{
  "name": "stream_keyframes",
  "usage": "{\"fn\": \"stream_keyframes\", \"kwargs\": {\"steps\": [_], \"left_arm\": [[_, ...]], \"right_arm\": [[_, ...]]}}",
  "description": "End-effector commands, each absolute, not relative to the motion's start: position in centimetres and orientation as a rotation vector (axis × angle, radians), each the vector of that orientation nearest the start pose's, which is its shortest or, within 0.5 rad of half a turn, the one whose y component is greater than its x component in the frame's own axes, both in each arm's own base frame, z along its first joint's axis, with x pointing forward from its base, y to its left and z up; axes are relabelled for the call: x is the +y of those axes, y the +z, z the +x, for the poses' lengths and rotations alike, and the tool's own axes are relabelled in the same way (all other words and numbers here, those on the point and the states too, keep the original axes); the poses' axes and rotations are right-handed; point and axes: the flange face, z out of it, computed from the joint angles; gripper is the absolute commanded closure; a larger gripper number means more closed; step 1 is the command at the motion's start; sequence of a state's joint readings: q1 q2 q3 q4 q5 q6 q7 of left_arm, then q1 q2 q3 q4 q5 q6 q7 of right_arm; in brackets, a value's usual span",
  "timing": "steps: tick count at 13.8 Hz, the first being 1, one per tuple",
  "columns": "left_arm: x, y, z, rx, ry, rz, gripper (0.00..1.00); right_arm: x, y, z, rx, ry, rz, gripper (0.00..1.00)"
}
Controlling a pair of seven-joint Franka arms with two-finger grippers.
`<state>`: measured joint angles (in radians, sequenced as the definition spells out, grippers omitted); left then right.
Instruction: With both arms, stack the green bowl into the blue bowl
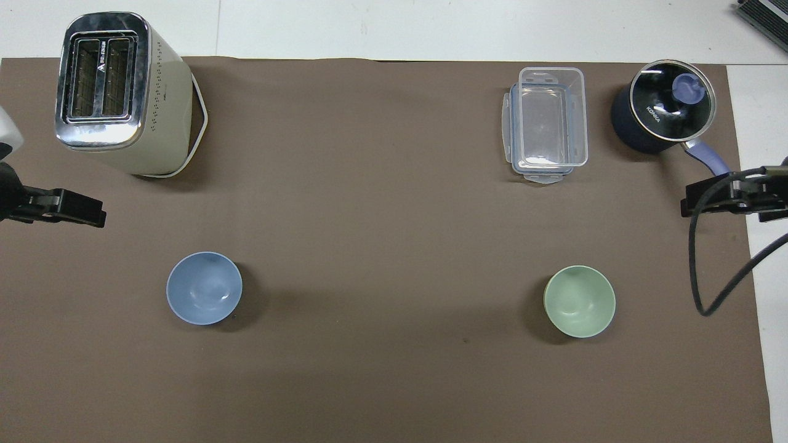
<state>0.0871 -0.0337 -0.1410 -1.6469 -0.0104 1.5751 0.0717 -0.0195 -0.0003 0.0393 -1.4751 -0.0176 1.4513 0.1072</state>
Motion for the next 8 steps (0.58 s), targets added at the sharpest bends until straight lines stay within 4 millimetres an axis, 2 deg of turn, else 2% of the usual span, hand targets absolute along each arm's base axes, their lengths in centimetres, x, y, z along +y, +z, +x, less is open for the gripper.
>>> {"fn": "stream_keyframes", "kwargs": {"steps": [1, 8], "left_arm": [[-2.71, 60.45, 52.89, 0.189, 0.104, -3.121, 0.00], [-2.66, 60.27, 52.73, 0.203, 0.109, -3.123, 0.00]], "right_arm": [[0.62, 65.91, 53.60, 0.183, 0.036, -3.137, 0.00], [0.79, 65.91, 53.60, 0.178, 0.036, -3.137, 0.00]]}}
